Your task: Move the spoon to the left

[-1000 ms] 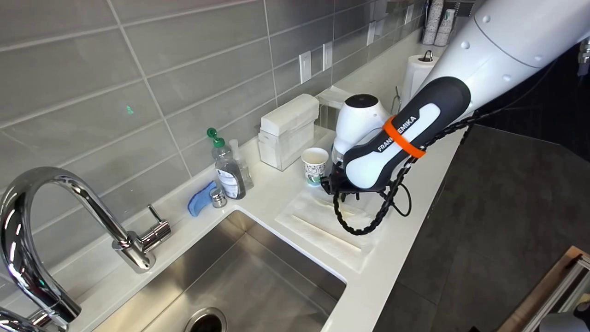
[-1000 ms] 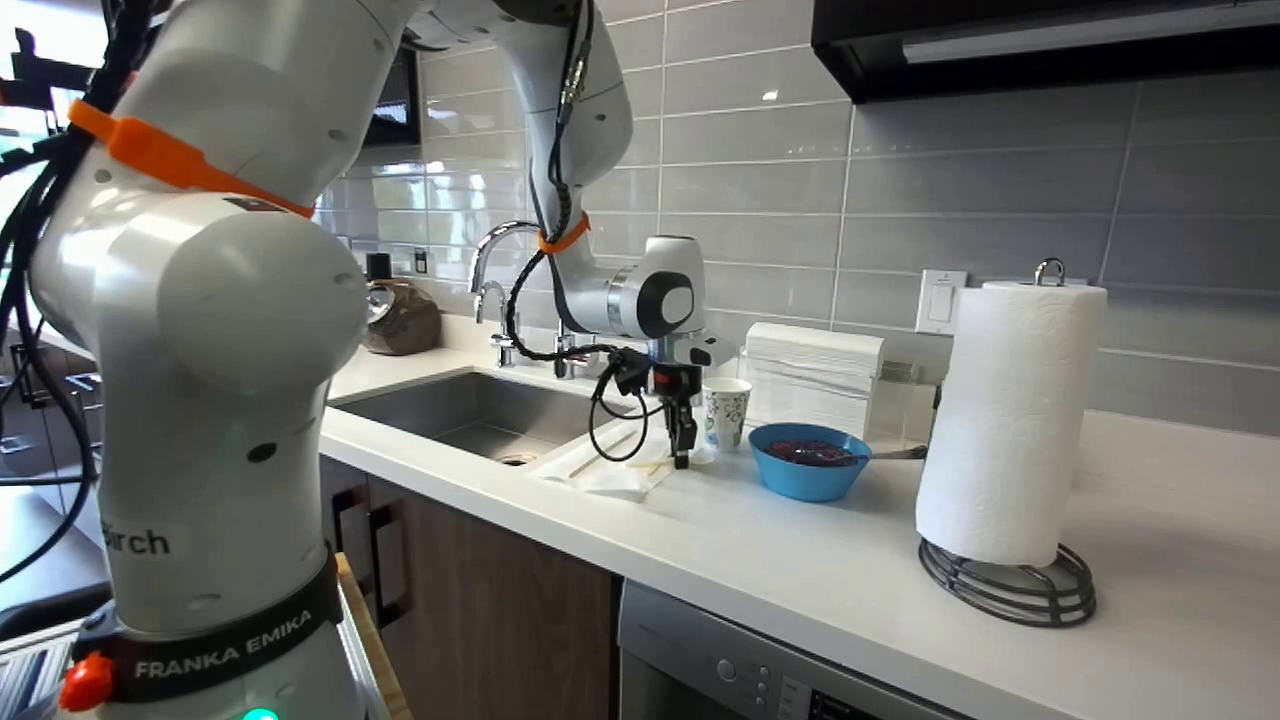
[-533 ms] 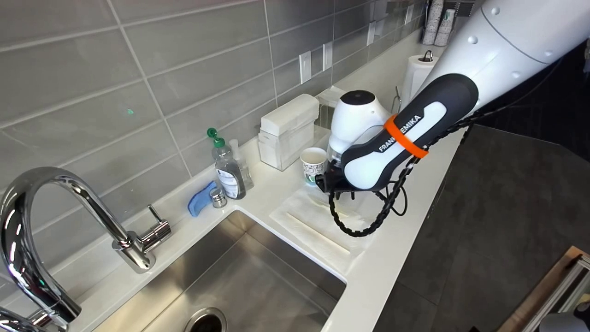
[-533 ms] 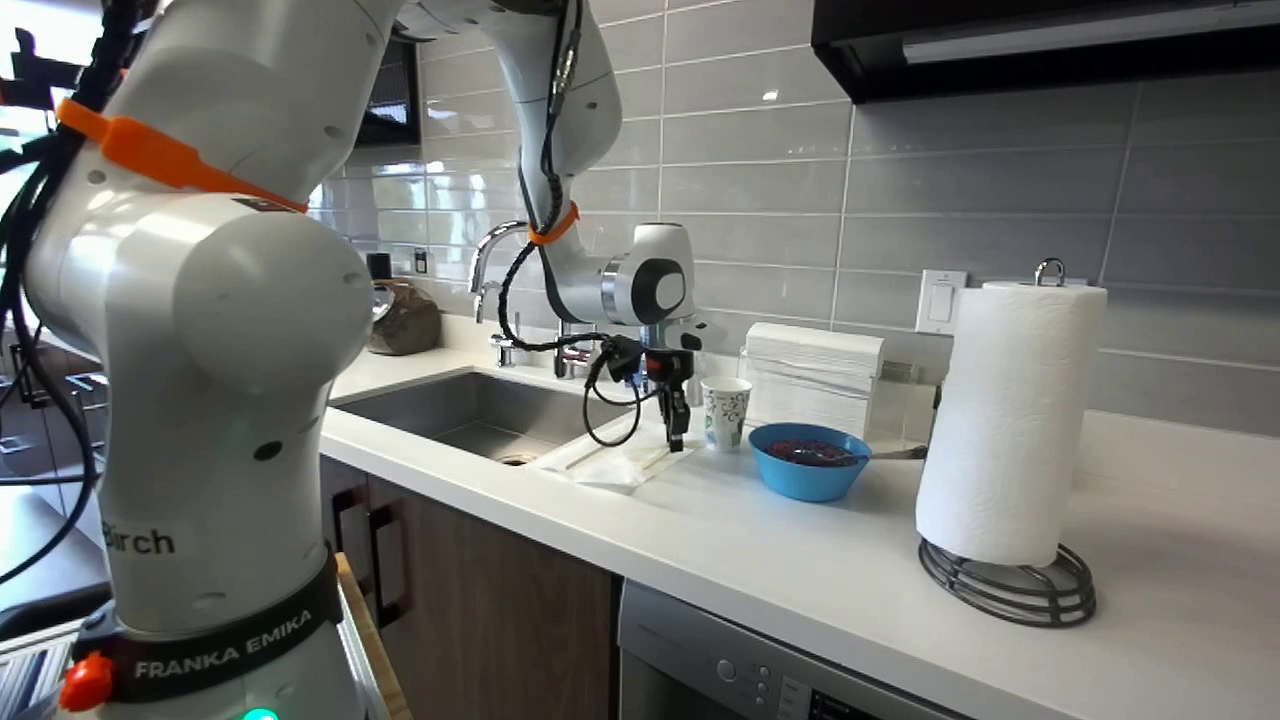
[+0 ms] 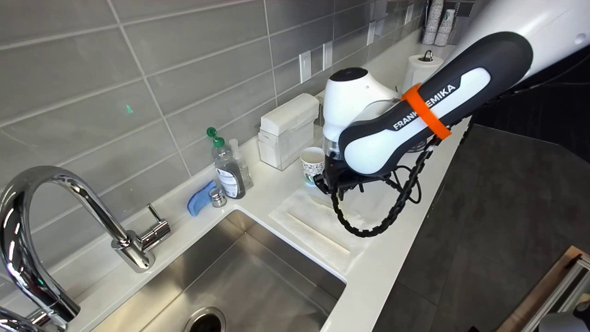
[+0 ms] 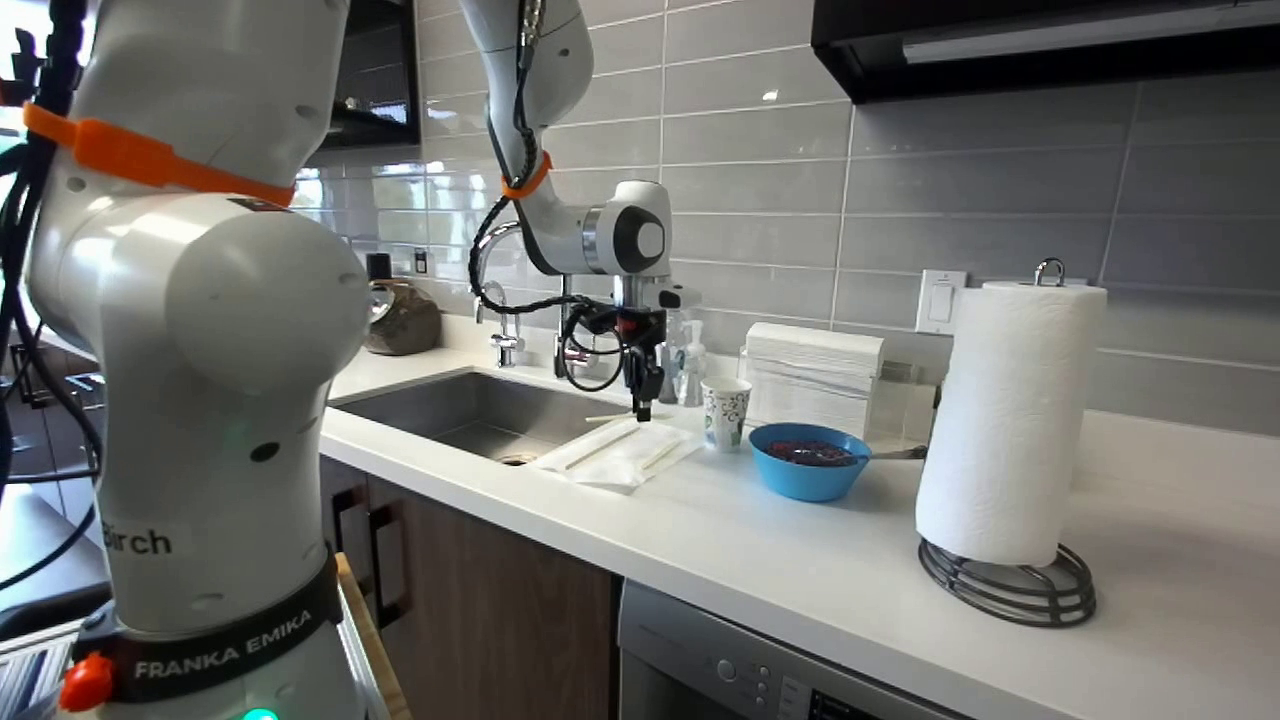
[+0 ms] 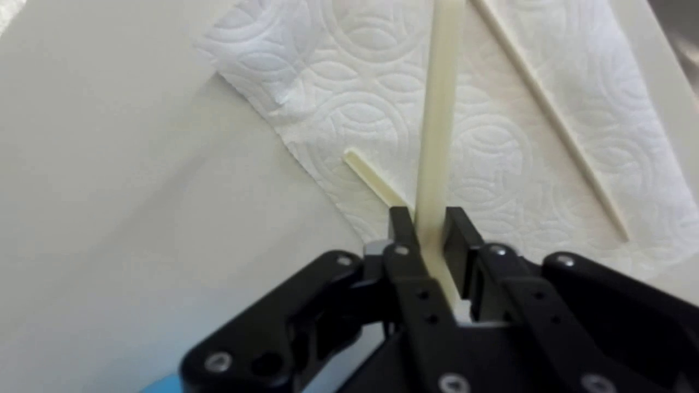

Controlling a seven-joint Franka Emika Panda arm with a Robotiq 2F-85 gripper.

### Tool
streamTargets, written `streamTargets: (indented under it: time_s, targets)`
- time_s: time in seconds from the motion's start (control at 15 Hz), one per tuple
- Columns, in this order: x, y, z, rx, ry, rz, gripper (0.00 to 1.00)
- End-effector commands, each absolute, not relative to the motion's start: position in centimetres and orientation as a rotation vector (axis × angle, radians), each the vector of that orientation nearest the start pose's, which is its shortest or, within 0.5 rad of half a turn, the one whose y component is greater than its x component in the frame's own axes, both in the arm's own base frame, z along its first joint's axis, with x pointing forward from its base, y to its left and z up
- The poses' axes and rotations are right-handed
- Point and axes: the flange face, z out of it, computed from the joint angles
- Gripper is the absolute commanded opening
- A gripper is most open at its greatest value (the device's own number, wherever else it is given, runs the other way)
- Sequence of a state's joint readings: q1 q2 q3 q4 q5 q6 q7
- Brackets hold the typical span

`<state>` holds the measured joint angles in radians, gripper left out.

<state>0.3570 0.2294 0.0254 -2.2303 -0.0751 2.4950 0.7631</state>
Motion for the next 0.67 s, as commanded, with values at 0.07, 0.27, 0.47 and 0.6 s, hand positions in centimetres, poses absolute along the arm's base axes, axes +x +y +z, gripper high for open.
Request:
streamTargets:
  time_s: [0.07,0.27,0.47,0.6]
  targets:
    - [50.2,22.6,26.9,-3.184,0.121,0.057,0.05]
    - [50.5,23.0,26.5,-3.209,-0.149,0.067,0.05]
    - [51.2,23.1,25.9,-3.168,-0.413,0.025,0.05]
    - [51.7,23.4,25.5,-3.115,-0.529,-0.014,0.05]
